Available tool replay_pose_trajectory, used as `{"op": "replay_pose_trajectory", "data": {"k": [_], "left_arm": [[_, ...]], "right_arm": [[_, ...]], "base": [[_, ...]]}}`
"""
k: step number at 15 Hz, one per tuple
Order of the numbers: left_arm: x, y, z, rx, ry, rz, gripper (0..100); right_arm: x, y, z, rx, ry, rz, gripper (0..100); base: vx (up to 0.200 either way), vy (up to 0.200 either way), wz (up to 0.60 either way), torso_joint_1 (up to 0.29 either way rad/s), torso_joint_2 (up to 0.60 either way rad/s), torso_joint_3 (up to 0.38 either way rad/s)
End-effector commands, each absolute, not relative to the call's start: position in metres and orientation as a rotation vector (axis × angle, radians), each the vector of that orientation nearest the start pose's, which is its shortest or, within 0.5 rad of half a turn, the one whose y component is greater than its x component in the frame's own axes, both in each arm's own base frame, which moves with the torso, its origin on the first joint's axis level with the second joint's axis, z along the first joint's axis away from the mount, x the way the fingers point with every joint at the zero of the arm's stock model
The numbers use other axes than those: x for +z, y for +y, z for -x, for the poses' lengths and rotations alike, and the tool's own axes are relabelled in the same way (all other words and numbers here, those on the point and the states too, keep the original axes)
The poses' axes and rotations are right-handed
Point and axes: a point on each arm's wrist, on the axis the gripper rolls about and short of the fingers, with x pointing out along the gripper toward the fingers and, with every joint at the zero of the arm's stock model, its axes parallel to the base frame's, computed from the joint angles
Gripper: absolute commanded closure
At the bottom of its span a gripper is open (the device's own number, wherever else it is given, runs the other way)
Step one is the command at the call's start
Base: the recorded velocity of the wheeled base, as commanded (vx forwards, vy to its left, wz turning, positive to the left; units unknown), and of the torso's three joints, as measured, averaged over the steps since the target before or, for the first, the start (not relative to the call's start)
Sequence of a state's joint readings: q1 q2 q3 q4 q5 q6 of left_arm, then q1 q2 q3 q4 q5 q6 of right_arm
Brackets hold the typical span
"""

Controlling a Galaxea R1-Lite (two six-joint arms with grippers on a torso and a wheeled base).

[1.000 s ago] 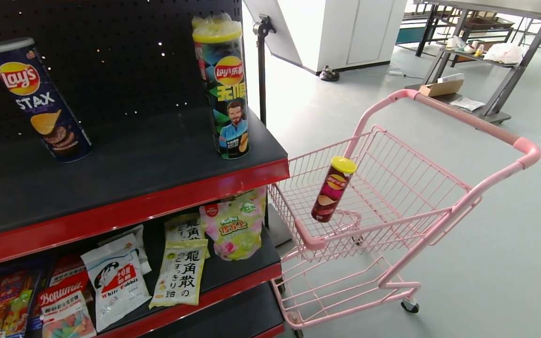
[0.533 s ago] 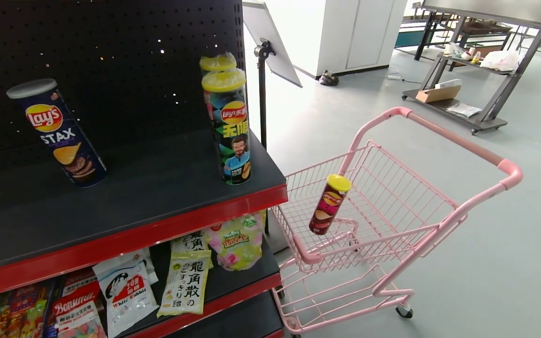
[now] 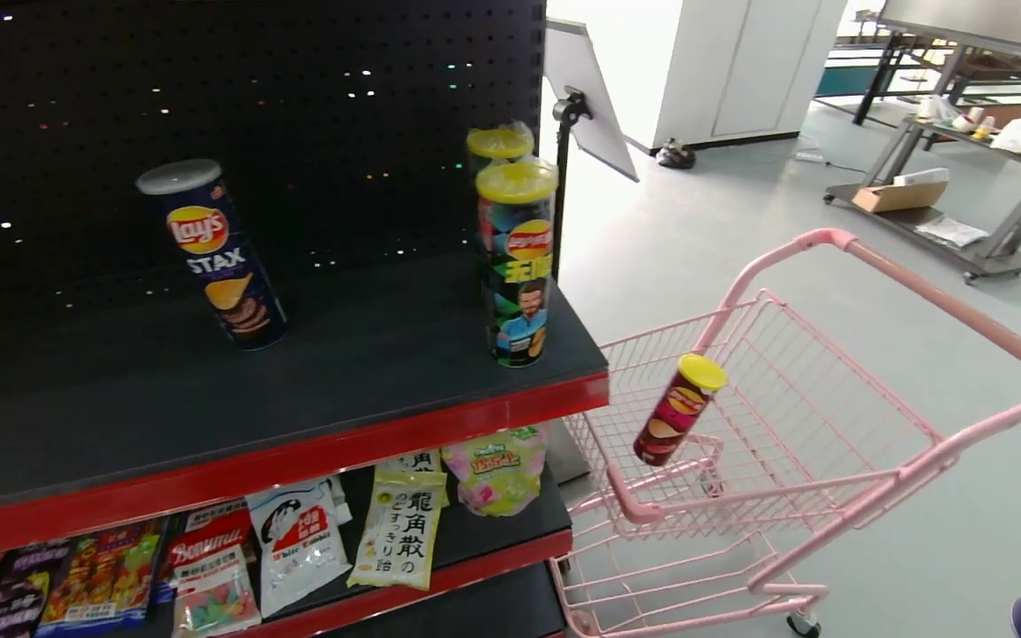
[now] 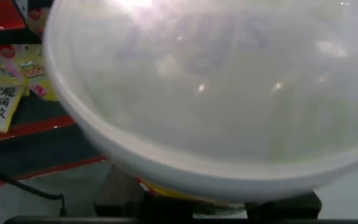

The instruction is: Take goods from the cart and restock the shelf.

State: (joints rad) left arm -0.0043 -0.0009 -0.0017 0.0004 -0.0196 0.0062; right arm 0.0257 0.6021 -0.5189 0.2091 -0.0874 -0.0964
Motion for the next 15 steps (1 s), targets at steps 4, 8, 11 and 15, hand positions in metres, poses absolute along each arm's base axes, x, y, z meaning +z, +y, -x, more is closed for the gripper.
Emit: {"op": "replay_pose_trajectory", "data": {"k": [4, 8, 11, 15], "left_arm": [[0.076, 0.0, 0.023, -0.023, -0.002, -0.006, 0], [0.076, 0.0, 0.023, -0.023, -0.003, -0.012, 0], [0.076, 0.0, 0.023, -0.023, -0.003, -0.012, 0], [0.076, 0.0, 0.023, -0.023, -0.003, -0.012, 0]], "right_arm": [[0.194, -0.001, -0.033, -0.046, 0.321, 0.111, 100], [0.171, -0.002, -0.005, -0.036, 0.245, 0.093, 100], [0.156, -0.002, 0.011, -0.019, 0.183, 0.088, 100], [0.153, -0.002, 0.015, -0.016, 0.163, 0.089, 100]], "base": [[0.0, 0.0, 0.45, 0.005, 0.0, -0.002], [0.0, 0.15, 0.0, 0.004, 0.0, -0.001], [0.0, 0.2, 0.0, -0.004, 0.0, 0.005], [0.0, 0.2, 0.0, 0.004, 0.0, 0.005]]}}
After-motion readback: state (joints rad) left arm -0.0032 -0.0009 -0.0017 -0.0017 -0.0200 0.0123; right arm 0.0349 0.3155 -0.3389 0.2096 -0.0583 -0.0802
